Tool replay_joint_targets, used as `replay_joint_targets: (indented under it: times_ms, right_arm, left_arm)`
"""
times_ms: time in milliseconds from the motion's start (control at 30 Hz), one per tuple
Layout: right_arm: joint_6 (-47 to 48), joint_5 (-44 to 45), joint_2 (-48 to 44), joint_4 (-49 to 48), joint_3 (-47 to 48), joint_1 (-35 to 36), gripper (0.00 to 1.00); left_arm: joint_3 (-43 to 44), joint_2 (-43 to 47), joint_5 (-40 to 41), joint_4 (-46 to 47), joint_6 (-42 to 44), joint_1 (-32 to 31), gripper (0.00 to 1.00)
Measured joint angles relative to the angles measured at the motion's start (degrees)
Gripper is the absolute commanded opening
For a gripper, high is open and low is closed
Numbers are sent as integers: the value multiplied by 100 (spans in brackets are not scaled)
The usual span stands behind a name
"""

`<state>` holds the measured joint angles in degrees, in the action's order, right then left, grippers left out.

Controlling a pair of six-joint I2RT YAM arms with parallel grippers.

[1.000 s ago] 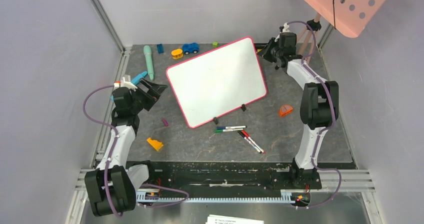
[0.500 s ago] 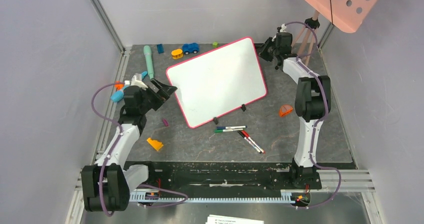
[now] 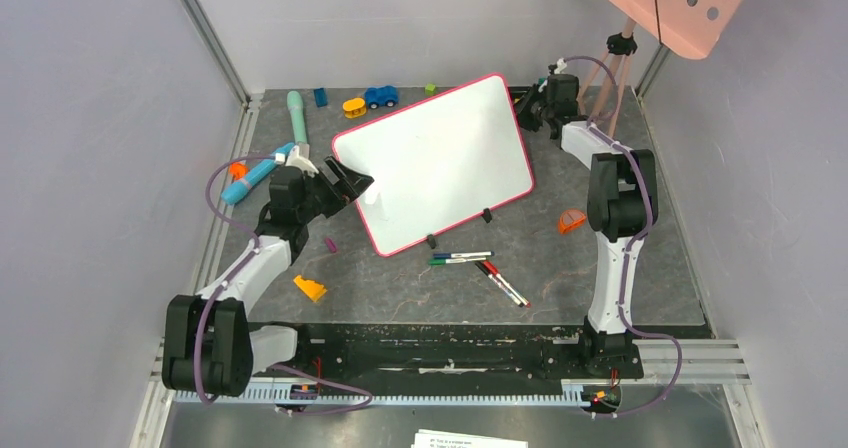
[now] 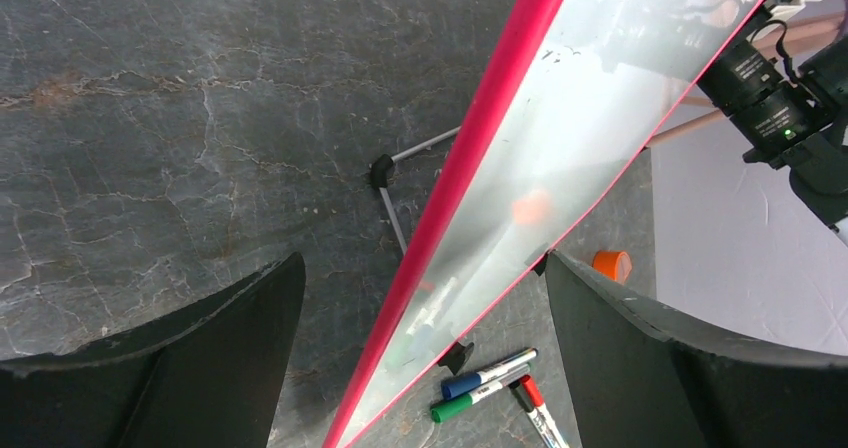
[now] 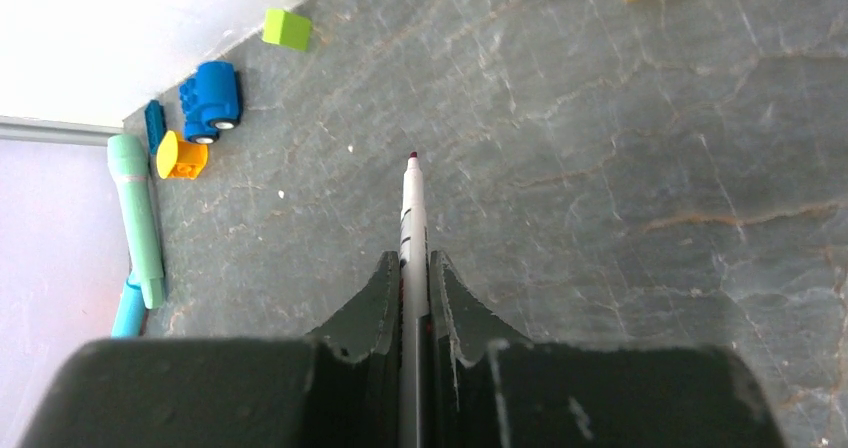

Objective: Write a sentence on the whiteboard
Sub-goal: Adjust the whiteboard at the center of the board.

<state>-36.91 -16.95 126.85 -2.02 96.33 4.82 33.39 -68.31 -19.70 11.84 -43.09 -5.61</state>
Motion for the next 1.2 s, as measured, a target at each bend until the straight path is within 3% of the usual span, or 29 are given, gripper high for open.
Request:
replay_joint_targets:
  times_ms: [333,1200]
  right_arm:
    - [-85,-98,-229,-9,-612,-4,0]
    - [-22,-70,-1272,-46,-1668,-22,0]
  left_arm:
    - [201,-533,-184,192,251,127,87]
    - [734,-1447,-1248,638,479,238,88]
